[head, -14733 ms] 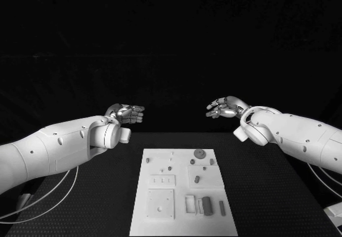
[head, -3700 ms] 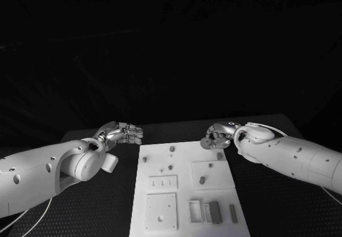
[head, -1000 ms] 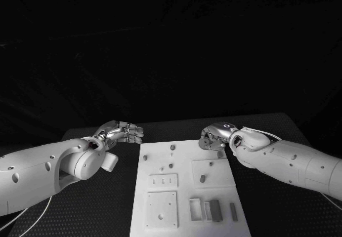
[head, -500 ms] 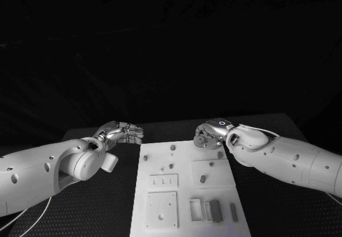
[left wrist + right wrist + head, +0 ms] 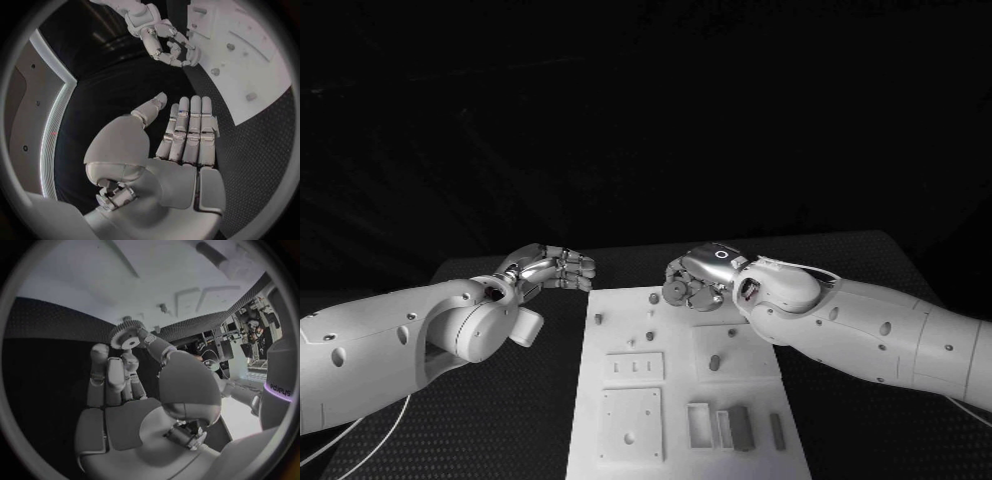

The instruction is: Assemble the parts on the task board

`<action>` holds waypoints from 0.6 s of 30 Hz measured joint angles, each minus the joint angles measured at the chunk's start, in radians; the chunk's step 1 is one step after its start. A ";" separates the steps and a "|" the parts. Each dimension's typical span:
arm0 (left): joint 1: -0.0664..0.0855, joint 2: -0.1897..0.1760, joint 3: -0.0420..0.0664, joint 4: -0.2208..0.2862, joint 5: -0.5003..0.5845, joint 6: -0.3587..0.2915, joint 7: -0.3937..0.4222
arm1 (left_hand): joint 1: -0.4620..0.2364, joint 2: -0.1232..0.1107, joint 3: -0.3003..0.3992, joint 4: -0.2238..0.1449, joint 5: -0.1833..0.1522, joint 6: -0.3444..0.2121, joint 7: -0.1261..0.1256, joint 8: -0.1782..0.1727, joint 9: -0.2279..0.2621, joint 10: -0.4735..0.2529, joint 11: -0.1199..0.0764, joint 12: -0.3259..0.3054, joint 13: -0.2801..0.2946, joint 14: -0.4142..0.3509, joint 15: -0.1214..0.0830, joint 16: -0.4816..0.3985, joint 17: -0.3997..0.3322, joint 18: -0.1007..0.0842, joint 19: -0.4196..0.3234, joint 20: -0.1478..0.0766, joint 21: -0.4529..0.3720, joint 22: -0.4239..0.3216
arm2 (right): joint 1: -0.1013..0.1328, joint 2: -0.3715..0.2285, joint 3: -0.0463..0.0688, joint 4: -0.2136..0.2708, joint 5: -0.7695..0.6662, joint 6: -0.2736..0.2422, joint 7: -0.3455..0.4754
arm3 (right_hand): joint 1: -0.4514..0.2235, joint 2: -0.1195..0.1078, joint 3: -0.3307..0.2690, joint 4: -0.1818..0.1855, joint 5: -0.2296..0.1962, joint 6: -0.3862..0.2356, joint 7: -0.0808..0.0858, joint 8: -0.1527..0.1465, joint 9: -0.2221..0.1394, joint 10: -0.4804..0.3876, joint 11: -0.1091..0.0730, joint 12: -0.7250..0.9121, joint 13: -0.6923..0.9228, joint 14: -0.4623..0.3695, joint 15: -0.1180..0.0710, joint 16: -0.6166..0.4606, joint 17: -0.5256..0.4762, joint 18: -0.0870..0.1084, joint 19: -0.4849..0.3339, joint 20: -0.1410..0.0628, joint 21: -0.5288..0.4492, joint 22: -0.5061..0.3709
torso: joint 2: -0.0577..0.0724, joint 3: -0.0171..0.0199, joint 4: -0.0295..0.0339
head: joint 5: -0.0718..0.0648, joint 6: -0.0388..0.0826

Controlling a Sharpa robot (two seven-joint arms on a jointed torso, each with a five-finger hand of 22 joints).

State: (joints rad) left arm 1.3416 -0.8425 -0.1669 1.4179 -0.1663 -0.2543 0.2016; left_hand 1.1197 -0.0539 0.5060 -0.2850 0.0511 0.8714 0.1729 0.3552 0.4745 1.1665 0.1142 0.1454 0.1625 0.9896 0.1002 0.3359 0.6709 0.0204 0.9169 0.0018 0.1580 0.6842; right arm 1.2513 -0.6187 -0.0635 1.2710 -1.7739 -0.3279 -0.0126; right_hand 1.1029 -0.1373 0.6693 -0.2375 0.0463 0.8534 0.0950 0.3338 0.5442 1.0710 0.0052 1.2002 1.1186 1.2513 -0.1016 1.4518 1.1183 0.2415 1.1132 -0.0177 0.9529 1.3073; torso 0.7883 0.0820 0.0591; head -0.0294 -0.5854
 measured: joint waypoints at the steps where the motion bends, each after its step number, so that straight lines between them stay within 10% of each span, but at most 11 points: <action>1: 0.000 0.000 0.000 0.000 0.000 0.000 0.000 | 0.000 0.000 0.000 0.000 0.000 0.000 0.000 0.000 0.000 0.000 0.000 0.000 0.000 0.000 0.000 0.000 0.000 0.000 0.000 0.000 0.000 0.000 | 0.000 0.010 0.000 0.002 -0.002 0.000 0.000 | 0.000 0.000 0.000 0.000 0.000 0.000 0.000 0.000 0.000 0.000 0.000 0.000 0.000 0.000 0.000 0.000 -0.001 0.000 0.000 0.000 0.000 0.000 | 0.000 0.0000 0.0005 | 0.002 0.000; 18: 0.000 0.004 0.000 -0.001 0.000 0.000 -0.001 | 0.000 0.000 0.000 0.000 0.000 0.000 0.000 0.000 0.000 0.000 0.000 0.000 0.001 0.000 0.000 0.000 0.001 0.000 0.000 0.000 -0.004 0.000 | -0.015 0.117 -0.019 -0.067 -0.017 0.007 0.006 | 0.000 0.000 0.003 0.003 0.000 0.007 -0.007 -0.006 -0.003 0.002 -0.005 0.000 -0.001 0.000 0.000 0.000 -0.006 0.001 0.004 0.000 0.000 0.000 | 0.001 -0.0005 0.0041 | 0.012 -0.006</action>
State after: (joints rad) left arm 1.3418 -0.8381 -0.1668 1.4167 -0.1664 -0.2546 0.2010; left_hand 1.1197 -0.0539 0.5060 -0.2850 0.0511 0.8714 0.1729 0.3552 0.4745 1.1665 0.1142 0.1454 0.1633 0.9896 0.1002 0.3359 0.6718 0.0202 0.9169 0.0018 0.1539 0.6840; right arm 1.2360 -0.5018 -0.0827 1.2041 -1.7909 -0.3213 -0.0065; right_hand 1.1029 -0.1373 0.6722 -0.2345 0.0463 0.8605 0.0879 0.3276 0.5416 1.0726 -0.0002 1.2002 1.1177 1.2513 -0.1013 1.4518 1.1125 0.2423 1.1170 -0.0179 0.9528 1.3073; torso 0.7888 0.0815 0.0632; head -0.0175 -0.5913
